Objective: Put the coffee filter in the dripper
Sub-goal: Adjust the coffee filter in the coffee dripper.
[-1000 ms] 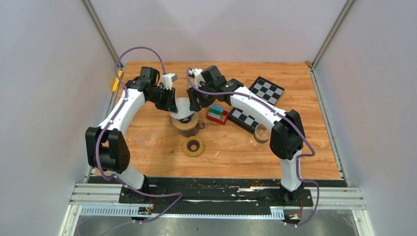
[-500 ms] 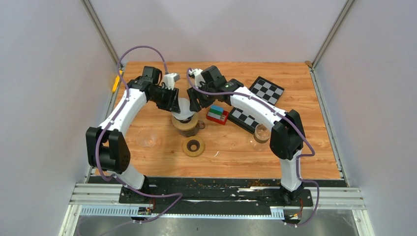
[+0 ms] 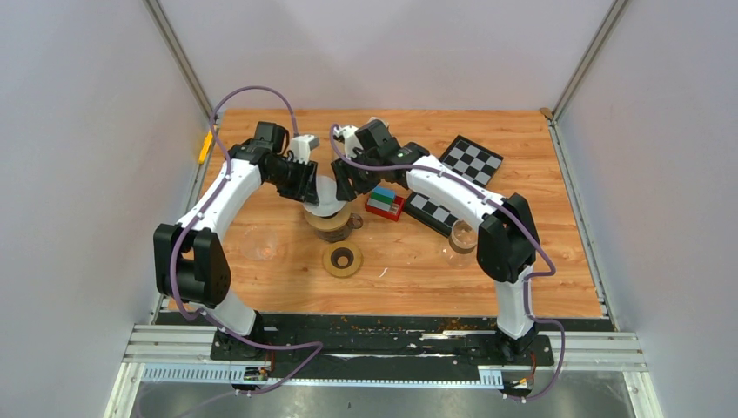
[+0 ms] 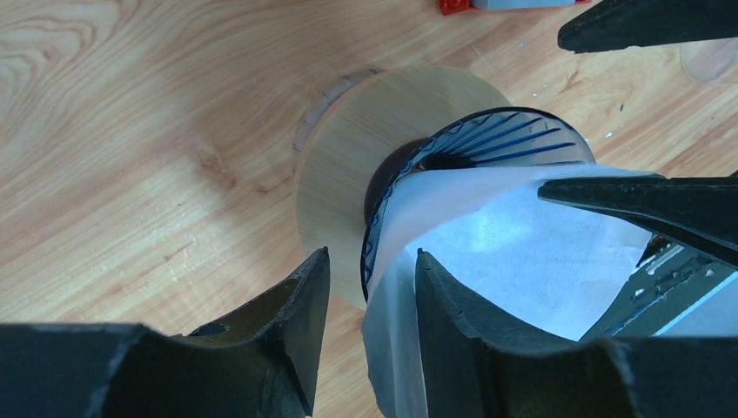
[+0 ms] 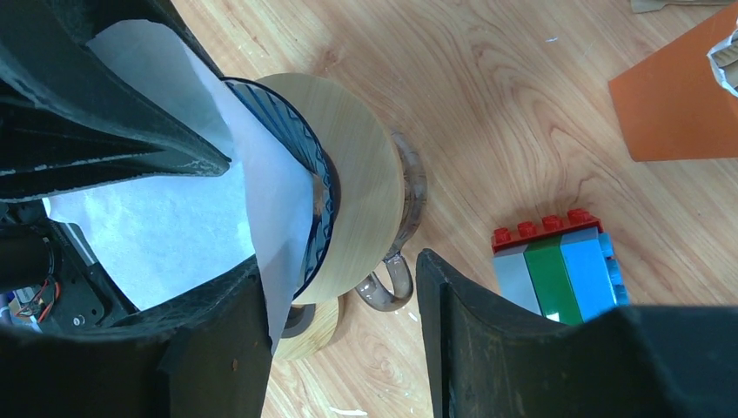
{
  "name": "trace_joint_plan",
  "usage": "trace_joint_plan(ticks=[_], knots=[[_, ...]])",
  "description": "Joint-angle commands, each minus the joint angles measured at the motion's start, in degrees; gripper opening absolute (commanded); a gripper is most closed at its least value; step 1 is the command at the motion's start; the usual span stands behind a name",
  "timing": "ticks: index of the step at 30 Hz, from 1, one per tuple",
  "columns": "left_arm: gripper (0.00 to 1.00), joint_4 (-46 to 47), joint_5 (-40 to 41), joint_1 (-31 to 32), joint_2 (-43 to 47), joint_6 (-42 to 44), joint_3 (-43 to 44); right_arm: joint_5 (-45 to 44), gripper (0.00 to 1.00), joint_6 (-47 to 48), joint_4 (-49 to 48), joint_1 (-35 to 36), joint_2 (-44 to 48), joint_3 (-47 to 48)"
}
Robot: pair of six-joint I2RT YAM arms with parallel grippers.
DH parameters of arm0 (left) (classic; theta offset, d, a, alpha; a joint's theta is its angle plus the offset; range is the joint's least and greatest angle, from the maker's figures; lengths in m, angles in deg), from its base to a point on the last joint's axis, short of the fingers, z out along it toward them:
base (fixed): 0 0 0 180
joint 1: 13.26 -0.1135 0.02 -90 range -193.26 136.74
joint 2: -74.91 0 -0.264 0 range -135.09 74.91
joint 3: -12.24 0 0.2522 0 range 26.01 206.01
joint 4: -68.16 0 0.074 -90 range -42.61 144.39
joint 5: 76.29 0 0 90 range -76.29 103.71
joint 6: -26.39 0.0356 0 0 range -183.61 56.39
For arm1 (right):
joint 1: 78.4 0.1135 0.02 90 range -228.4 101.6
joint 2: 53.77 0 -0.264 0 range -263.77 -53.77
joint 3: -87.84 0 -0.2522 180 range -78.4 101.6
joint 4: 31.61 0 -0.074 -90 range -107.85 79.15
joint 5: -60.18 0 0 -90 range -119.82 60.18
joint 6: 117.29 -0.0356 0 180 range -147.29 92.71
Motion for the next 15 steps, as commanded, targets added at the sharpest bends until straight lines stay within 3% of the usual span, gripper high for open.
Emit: trace_joint_plan(ticks=[1,15], knots=[[0.49,1.5,0.3,0.7,1.2,1.5,-0.9,0.2,0.56,0.3,-2.0,0.5,-1.8,0.0],[0.51,1.6,1.3,1.0,1.3,2.3,-2.1,0.0,0.56,0.6,-1.8,0.5,-2.5,0.0]])
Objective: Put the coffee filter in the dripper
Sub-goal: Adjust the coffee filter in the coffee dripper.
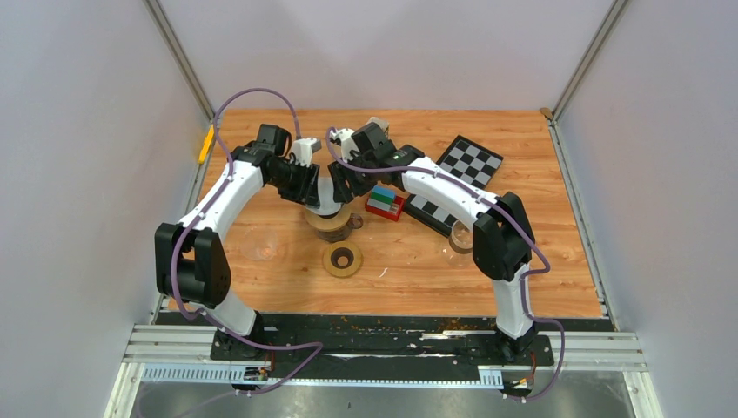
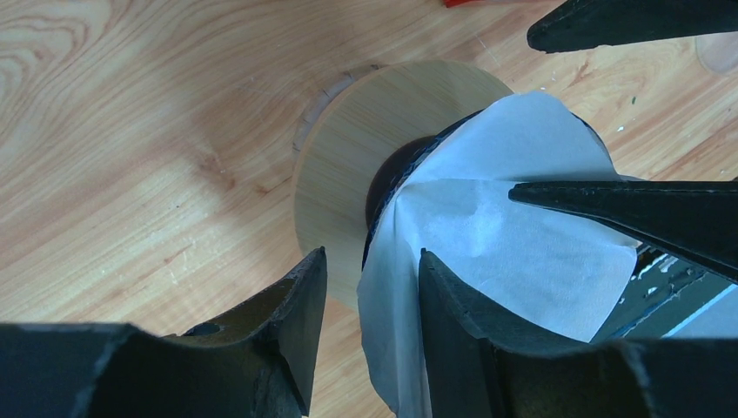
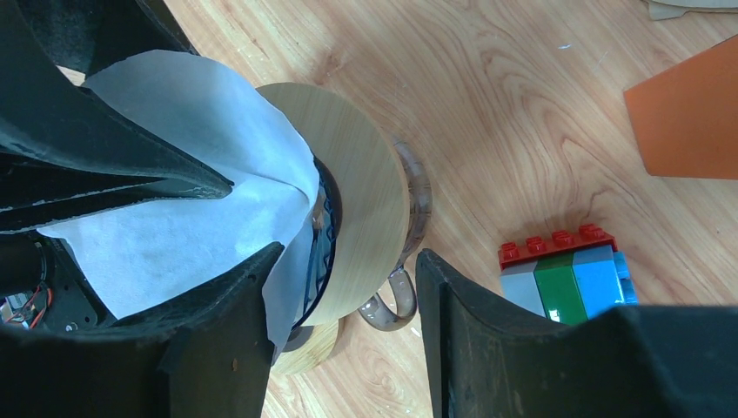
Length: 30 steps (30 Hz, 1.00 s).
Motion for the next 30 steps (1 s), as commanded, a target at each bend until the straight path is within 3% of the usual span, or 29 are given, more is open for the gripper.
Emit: trace_joint_plan(ticks=[1,30], knots=[[0.51,0.7,0.7,0.3,1.3,1.4,-0.4,-0.1,0.56,0.6,0.2,0.3,-0.7,0.1],[0.66,-4.2,0.6,0.3,2.3,2.8,8.1,5.4,0.63,1.5,2.2,0.0,4.4,6.1]])
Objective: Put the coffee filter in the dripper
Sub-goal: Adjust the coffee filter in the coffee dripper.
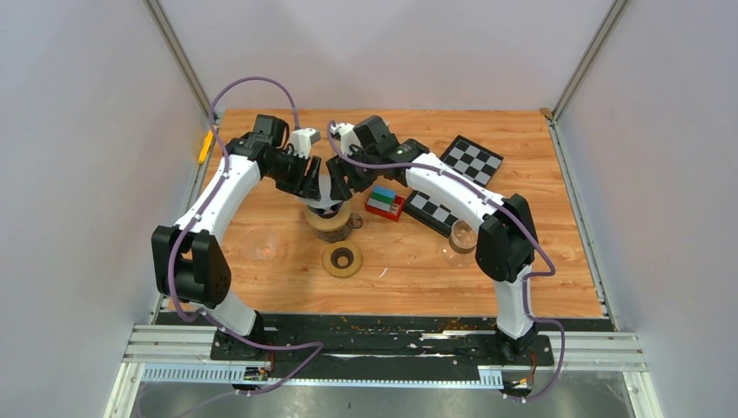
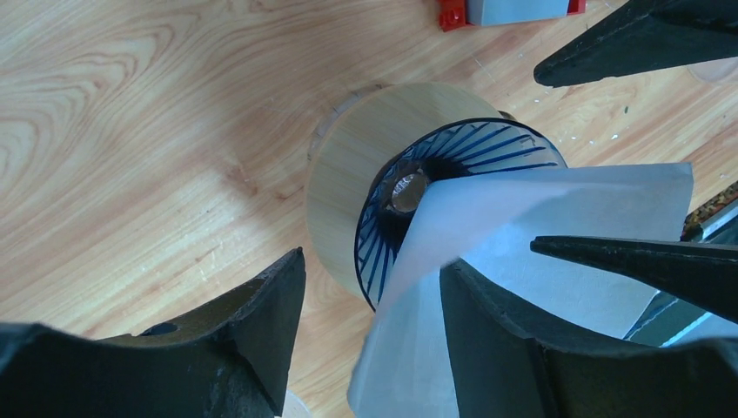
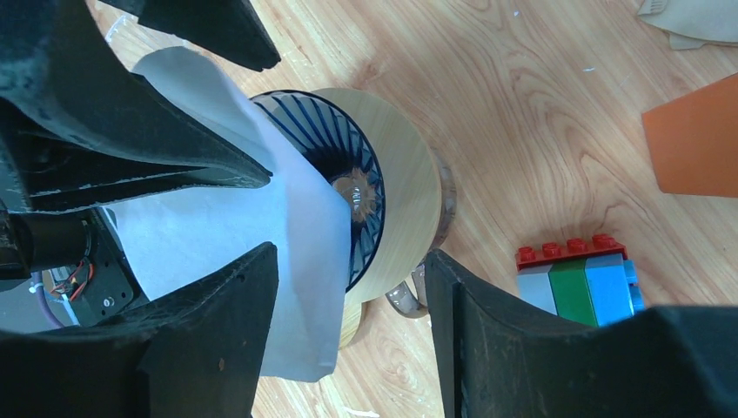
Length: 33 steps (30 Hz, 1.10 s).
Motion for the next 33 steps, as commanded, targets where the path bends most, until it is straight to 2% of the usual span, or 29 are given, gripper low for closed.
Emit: trace_joint_plan(ticks=[1,23,33], knots=[[0.66,-1.4,-0.3,0.3,2.4,1.6,3.2,1.4,0.63,0.7,-0.2,-0.1,3.2,3.7],[0.69,-2.5,2.6,0.0,4.9,3.3,4.7,0.2,0.6,1.4,-0.2,-0.8,5.3,2.0],[0.69,-1.3,3.6,-0.3,4.9,3.8,2.0,-1.2,0.58,2.3,-1.2,-0.8,6.6,-0.8]])
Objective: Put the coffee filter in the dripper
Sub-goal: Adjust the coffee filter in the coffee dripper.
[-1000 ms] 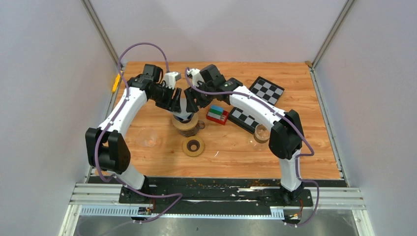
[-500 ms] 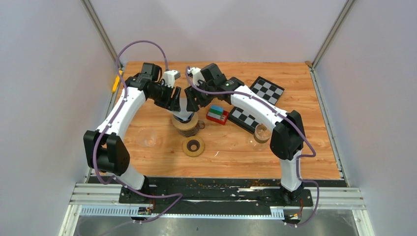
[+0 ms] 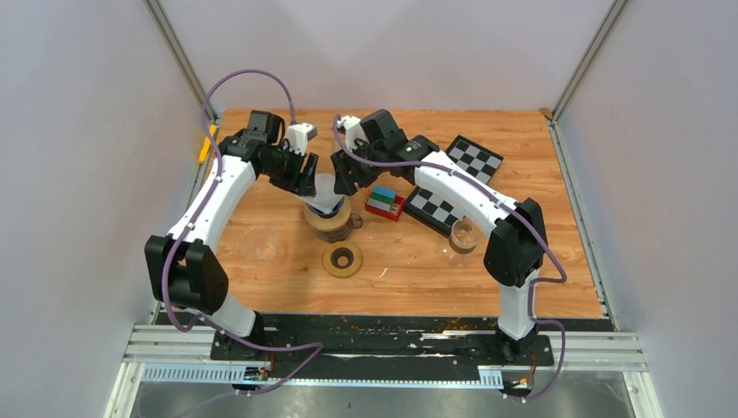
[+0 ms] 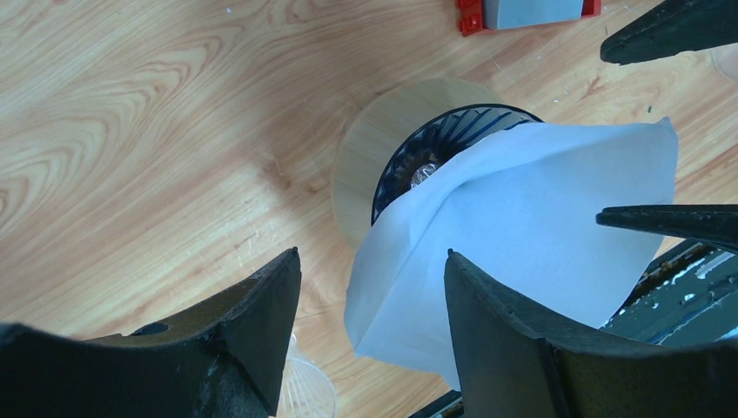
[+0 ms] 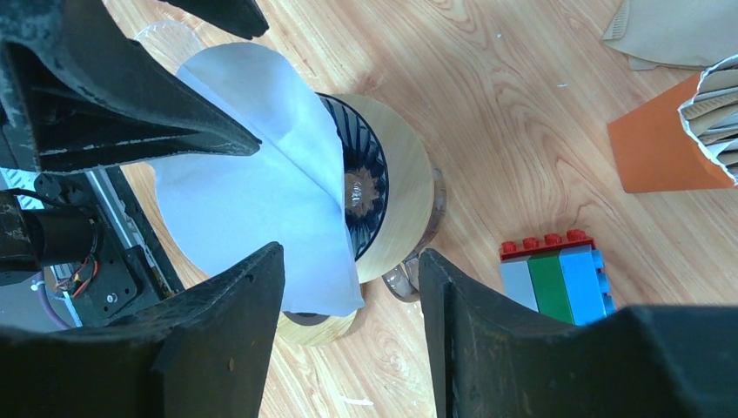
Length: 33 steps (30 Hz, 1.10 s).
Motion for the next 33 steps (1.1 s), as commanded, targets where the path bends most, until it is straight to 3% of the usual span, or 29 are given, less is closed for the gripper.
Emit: trace_joint_plan(ticks=[1,22,33], knots=[[0.68,1.4,0.5,-0.2,2.3,1.4,-0.6,-1.2,0.58,1.1,-2.2,-0.3,3.3,-1.7],[0.59,-3.1,-1.9,-0.7,4.9,1.2,0.0,-0.7,0.51,0.1,-3.2,-0.2,3.3,-3.6],[0.45,-5.5,-2.4,-0.8,5.6,1.4,-0.4,-0.6,0.51,0.1,-3.2,-0.2,3.1,-3.5]])
